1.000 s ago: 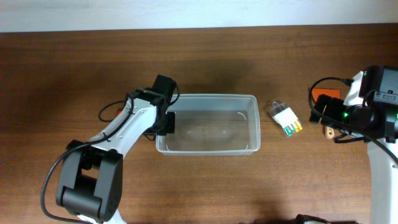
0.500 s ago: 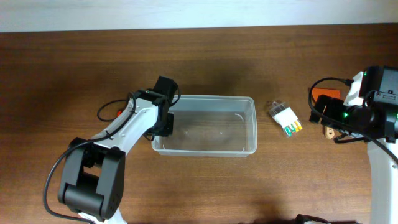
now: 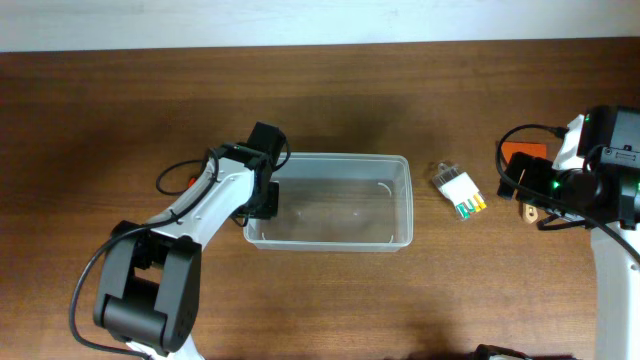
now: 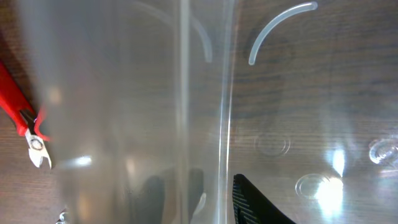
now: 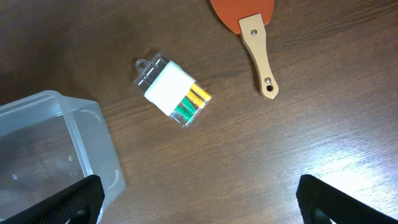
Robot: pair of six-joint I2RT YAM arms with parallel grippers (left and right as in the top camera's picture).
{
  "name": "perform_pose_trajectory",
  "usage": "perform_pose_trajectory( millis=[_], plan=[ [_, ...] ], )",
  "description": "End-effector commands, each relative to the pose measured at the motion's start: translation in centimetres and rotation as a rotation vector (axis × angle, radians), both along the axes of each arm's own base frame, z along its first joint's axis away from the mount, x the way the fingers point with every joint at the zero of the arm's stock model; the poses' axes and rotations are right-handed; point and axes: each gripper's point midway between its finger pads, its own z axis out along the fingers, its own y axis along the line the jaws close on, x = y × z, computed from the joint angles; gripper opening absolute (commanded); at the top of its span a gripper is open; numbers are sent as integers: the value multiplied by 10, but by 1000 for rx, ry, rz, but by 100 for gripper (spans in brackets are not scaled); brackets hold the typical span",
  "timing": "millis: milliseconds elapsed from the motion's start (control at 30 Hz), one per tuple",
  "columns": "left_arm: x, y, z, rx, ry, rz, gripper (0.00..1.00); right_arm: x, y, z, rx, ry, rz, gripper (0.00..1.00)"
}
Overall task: Pack container
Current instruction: 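Drag the clear container with left gripper to table center, then release container and retract left gripper to the left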
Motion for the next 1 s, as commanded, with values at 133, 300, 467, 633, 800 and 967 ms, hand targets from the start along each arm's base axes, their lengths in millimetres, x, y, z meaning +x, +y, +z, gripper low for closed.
perform_pose_trajectory(
  millis=[133,300,467,633,800,967],
  plan=[
    [17,5,40,17,-116,-2,43,0,-3,9,-16,-22,1,99],
    [23,3,70,-4,-192,-41,59,0,-3,9,-16,-22,0,99],
    [27,1,109,-38,-298,-42,92,4,-4,11,-21,-42,1,99],
    [30,29,154,-16,-399,2,99,-8,-1,7,-9,10,4,99],
    [21,102,188,-10,-485,232,99,-51,2,20,-17,148,-12,99],
    [-2,168,208,-66,-547,509,99,-73,-11,43,-92,150,-105,99]
  ],
)
